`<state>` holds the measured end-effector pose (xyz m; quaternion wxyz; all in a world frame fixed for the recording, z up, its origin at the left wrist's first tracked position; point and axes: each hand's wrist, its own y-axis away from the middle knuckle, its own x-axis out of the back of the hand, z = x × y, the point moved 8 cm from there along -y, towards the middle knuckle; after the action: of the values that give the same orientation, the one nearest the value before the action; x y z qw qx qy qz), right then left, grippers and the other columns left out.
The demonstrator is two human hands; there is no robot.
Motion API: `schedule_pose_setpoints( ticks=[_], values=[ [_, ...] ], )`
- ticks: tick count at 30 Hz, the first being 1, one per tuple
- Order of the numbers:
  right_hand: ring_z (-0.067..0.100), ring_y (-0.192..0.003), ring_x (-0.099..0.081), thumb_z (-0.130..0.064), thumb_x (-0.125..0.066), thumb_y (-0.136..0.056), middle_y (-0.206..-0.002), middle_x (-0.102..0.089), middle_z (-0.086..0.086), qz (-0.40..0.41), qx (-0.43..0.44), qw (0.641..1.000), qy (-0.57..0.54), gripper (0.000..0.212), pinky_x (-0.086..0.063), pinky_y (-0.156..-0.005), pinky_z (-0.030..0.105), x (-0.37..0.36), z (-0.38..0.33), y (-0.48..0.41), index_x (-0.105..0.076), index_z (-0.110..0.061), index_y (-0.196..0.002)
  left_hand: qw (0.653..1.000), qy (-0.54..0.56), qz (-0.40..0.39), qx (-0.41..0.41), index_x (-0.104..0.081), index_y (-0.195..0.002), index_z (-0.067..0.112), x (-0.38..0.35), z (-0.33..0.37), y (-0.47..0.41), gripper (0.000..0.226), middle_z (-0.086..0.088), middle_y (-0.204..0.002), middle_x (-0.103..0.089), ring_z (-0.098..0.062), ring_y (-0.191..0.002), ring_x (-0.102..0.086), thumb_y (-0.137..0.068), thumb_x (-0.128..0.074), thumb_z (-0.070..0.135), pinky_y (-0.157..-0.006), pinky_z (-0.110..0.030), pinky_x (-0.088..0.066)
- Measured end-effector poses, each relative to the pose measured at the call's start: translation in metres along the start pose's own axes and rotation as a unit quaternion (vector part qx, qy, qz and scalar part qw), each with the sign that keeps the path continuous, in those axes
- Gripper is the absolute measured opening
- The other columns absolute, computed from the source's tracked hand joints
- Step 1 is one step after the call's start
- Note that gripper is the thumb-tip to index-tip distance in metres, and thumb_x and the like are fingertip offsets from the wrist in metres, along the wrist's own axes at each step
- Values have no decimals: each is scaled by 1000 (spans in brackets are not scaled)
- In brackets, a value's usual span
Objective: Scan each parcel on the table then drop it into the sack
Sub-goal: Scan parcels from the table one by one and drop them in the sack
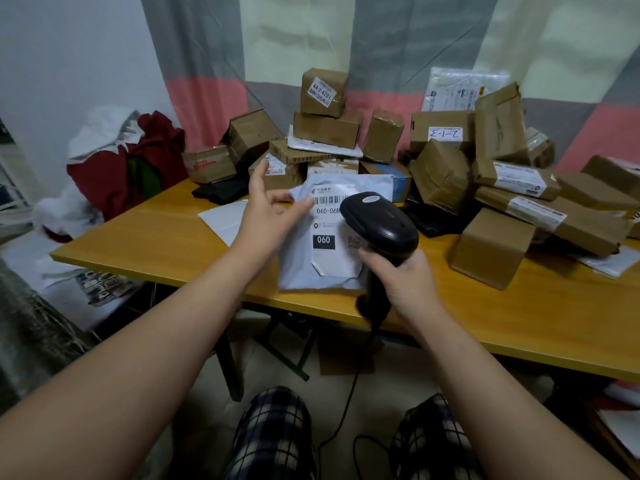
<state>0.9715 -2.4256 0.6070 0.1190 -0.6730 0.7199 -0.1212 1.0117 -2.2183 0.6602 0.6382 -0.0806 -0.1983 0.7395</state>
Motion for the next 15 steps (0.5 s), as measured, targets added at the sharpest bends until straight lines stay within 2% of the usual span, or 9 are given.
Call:
schedule_pose_setpoints(
  ticks=[2,4,6,7,9,10,12,13,15],
  values=[
    [9,-109,-62,-31,-75,-69,-117,-67,1,-4,13,999,30,64,-46,-78,10,0,-5,-1,-57,-9,-126,998,-37,-43,16,-27,-148,27,-2,8,-9,74,5,-100,-51,-6,-77,-54,-87,-70,24,-65,-7,-47],
    [5,-109,-61,-33,-74,-68,-117,-67,-2,-6,16,999,33,63,-46,-78,9,-1,-7,-1,-58,-12,-126,987,-136,-83,-2,-48,-139,21,-3,13,-18,54,3,-97,-49,-11,-85,-50,-88,-68,26,-68,-5,-43],
    [1,-106,-61,-28,-76,-72,-116,-67,-4,-13,13,999,28,53,-47,-79,11,-2,-9,2,-60,-17,-122,959,-268,-90,-11,-56,-132,24,-1,13,-24,44,-3,-112,-47,-17,-107,-47,-90,-65,35,-90,-18,-40],
    [-3,-103,-61,-21,-77,-76,-113,-67,-4,-18,15,999,25,43,-47,-78,11,-2,-9,3,-62,-21,-116,944,-318,-84,-10,-54,-133,29,2,12,-28,45,-5,-123,-42,-22,-120,-40,-90,-62,40,-101,-28,-35],
    [-9,-95,-62,-4,-73,-81,-104,-67,-9,-32,27,999,17,35,-47,-75,8,-4,-13,6,-63,-27,-106,938,-336,-84,-17,-42,-139,37,4,16,-30,51,-3,-138,-36,-24,-130,-30,-92,-59,42,-110,-40,-29],
    [-11,-92,-62,0,-71,-82,-102,-66,-12,-38,31,999,13,36,-46,-74,8,-6,-16,8,-62,-29,-103,944,-315,-95,-21,-43,-139,36,4,18,-31,49,-2,-139,-41,-23,-128,-34,-93,-58,40,-108,-38,-33],
    [-11,-91,-62,2,-69,-82,-100,-66,-14,-43,38,998,10,37,-46,-73,7,-7,-18,8,-62,-28,-102,958,-255,-133,-10,-61,-119,22,0,22,-31,26,-3,-116,-61,-20,-106,-53,-94,-60,28,-84,-22,-49],
    [-10,-91,-62,2,-69,-82,-100,-66,-13,-40,39,998,11,36,-47,-73,8,-6,-17,8,-62,-27,-103,960,-236,-148,-1,-66,-103,16,-2,22,-31,13,-3,-99,-65,-18,-92,-58,-93,-62,23,-71,-21,-50],
    [-3,-97,-63,-1,-70,-83,-105,-67,-7,-22,29,999,23,34,-48,-75,10,-5,-14,6,-63,-21,-110,958,-246,-149,-16,-65,-85,14,-4,28,-32,10,0,-81,-63,-15,-77,-57,-92,-63,21,-66,-27,-48]
  ],
)
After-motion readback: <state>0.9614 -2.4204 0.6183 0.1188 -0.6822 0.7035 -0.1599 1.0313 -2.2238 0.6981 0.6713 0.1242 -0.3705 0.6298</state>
